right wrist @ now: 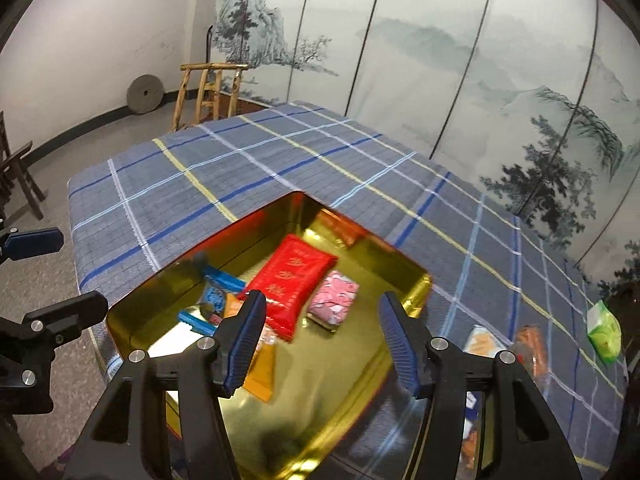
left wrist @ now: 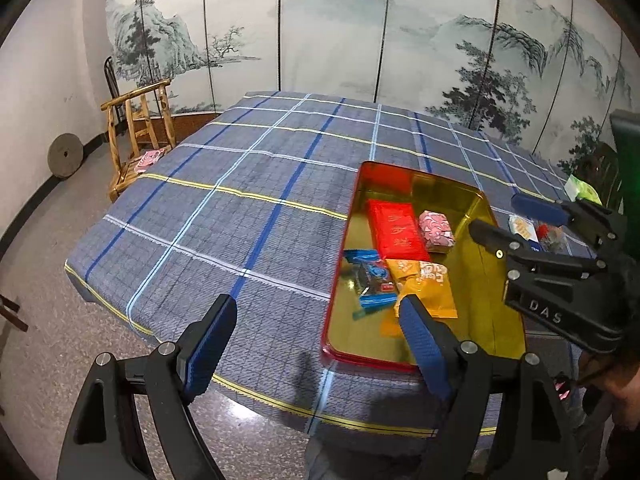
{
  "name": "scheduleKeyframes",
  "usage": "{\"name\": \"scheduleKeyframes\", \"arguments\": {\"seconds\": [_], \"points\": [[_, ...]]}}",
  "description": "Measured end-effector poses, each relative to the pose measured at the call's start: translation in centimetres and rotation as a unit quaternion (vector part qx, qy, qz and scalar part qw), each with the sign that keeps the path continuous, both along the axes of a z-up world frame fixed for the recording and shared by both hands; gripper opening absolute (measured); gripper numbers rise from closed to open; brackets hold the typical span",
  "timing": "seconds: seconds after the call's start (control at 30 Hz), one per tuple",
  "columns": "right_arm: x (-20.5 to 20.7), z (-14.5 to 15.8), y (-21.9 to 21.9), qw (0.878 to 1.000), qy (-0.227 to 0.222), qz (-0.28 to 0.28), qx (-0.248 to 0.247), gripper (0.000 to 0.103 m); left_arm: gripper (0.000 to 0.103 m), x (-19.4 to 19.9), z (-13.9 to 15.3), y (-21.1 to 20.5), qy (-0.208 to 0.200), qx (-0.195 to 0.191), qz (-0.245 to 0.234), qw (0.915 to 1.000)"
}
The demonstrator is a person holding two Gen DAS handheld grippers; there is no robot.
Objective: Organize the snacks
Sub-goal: 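Move the left gripper onto the blue soda cracker box and close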
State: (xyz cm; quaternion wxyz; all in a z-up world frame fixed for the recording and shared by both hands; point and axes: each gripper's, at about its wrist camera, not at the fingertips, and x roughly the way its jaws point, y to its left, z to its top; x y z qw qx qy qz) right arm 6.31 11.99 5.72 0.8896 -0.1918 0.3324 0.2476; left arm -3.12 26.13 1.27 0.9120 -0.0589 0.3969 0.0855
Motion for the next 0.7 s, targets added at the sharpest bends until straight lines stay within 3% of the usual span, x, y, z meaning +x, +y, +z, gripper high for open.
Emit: {"name": "scheduleKeyframes", "arguments": {"seconds": [0.43,0.7], "points": [[0.5,1.3,-6.9,0.998,-0.015,-0.059,0.032,0.066,0.082,2.3,1.4,-6.1,0.004,0.040,-0.054,0.9978],[0.6,0.4,-16.0,0.989,-0.002,-0.134,0.066,0.068,0.082,5.4,2.2,-12.5,0.019,0.047,-0.137,0.9893]]}}
